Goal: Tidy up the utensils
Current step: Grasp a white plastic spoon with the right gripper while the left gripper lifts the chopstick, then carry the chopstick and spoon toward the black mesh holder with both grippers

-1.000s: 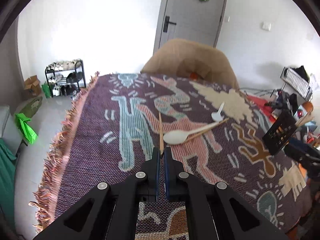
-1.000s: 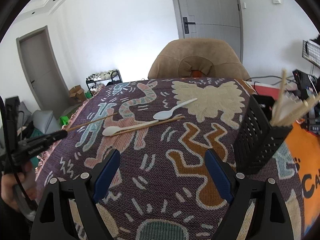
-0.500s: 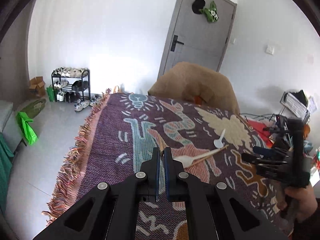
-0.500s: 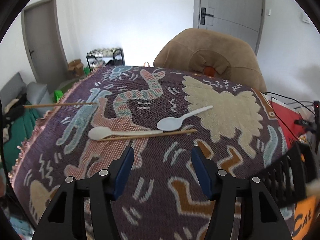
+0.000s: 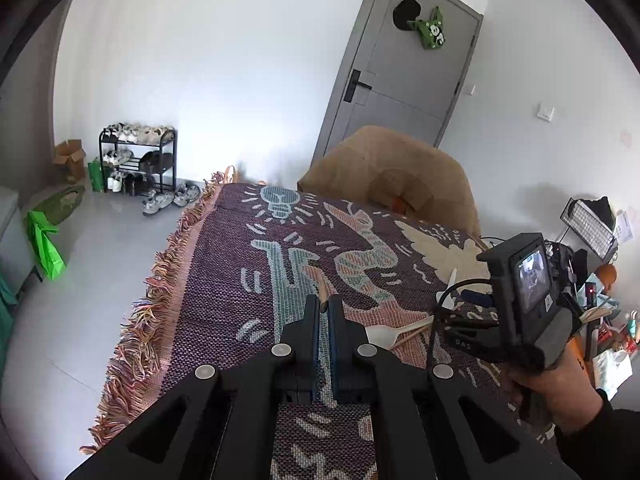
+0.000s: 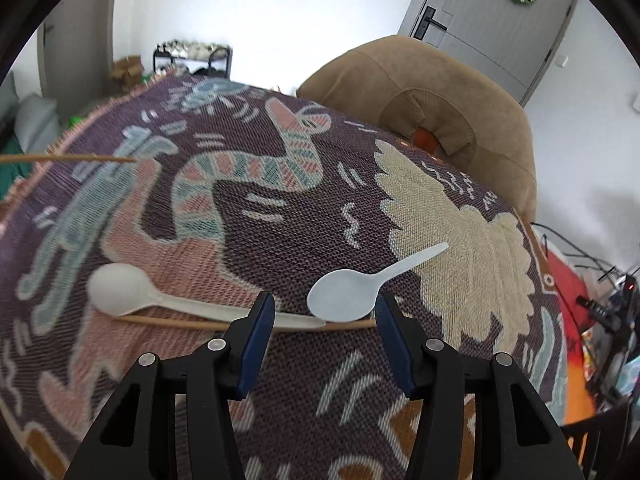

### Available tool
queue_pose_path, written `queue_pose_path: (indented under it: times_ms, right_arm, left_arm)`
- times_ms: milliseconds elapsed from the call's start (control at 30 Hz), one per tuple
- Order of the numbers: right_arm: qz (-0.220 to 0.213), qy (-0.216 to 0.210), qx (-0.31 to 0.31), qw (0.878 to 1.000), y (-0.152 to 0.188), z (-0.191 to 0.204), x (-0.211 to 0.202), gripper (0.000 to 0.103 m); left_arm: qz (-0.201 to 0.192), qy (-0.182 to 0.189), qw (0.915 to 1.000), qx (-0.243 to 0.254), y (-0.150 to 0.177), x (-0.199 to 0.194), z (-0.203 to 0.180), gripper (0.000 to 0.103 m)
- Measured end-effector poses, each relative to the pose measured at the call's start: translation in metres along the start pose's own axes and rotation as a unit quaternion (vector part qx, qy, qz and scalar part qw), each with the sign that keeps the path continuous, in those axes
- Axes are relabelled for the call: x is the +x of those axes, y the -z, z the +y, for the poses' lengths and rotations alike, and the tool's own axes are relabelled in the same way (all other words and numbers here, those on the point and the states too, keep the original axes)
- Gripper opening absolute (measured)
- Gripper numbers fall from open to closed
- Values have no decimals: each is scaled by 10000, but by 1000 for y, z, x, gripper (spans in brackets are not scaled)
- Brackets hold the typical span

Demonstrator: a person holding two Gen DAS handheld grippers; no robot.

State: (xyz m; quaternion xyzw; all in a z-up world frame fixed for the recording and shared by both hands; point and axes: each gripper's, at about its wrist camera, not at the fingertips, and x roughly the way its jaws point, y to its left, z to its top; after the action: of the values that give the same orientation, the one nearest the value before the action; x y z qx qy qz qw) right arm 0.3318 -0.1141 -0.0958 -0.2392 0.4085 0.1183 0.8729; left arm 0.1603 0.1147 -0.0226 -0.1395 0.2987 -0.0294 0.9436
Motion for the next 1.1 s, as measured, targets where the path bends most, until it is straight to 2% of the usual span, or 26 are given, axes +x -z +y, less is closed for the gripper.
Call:
queue_pose_path:
  times_ms: [67,167,233,267,500,667,1100]
  right_arm:
    - [72,170,-151,9997,0,4,8,52]
    - [92,269,-210,9994,0,1,11,43]
    - [168,221,-190,9994,0,-1,13,24]
    - [203,180,-175,9995,1,-2,13,6]
    - [-204,-139,6,9997,7,-11,-25,4]
    - [-598,-521,476,9957,12,-29,-71,4]
    - [-1115,-1648,1356,9706,45,-87,-159,4]
  left_arm:
    - [38,-12,10000,9,-1,3,1,3]
    - [49,-20,10000,20,-3,3,0,3]
    - [44,-51,10000,30,-4,3,-2,3]
    - [42,-57,10000,28,-3,2,-2,3]
    - [-15,-51,10000,45,-4,-4,-11,3]
    - [-80,11,9999,137,-6,-13,-23,3]
    - [-308,323,9980,456,-9,-41,-74,3]
